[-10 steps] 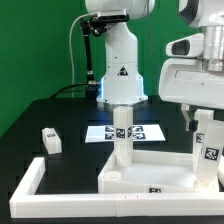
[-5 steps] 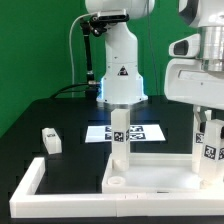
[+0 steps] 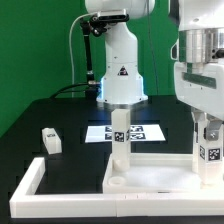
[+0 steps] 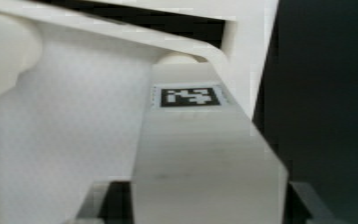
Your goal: Assemble desk
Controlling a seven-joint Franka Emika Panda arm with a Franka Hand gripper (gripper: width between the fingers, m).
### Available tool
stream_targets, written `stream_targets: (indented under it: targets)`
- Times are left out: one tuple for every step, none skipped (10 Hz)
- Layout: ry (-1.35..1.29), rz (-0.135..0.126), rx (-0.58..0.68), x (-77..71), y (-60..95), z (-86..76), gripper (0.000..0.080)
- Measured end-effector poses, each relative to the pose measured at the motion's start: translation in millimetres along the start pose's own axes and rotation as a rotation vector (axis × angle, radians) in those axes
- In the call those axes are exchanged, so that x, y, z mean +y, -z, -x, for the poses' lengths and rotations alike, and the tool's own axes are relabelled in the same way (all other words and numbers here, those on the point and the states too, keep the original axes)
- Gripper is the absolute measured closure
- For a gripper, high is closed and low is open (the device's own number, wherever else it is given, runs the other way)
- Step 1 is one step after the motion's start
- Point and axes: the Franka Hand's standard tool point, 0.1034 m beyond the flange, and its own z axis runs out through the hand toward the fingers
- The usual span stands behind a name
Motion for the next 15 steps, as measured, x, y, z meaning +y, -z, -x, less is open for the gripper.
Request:
stream_targets:
  targets:
    - [-0.124, -0.002, -0.023, -0.1, -0.3, 1.4, 0.0509]
    - [-0.238, -0.001, -0.049, -0.4, -0.6, 2.0, 0.0509]
    - [-0.333, 0.004, -0.058, -0.6, -0.7, 1.6, 0.0508]
    - [-0.379, 0.005, -0.057, -0.3, -0.6, 3.7, 0.0508]
    - [-0.367, -0.001, -0.055, -1.4, -0.6, 3.2, 0.0427]
    - [-0.347, -0.004, -0.055, -1.8, -0.7, 2.8, 0.0427]
    - [-0.275, -0.001, -0.042, -1.2, -0.9, 5.9, 0.029]
    - [-0.08, 0.007, -0.014, -1.2, -1.0, 17.6, 0.018]
    - [0.061, 0.001, -0.013, -2.8, -1.2, 20.2, 0.0159]
    - [0.117, 0.002, -0.011, -2.9, -1.4, 17.8, 0.0159]
    - [0.161, 0.001, -0.011, -3.1, -1.4, 17.1, 0.0159]
    - [0.226, 0.002, -0.008, -3.1, -1.4, 16.3, 0.0151]
    - [0.336, 0.006, 0.003, -3.1, -1.4, 13.7, 0.015]
    - [0.601, 0.049, 0.045, -2.1, 0.1, 8.2, 0.015]
    - [0.849, 0.054, 0.068, -9.1, 0.6, 8.7, 0.015]
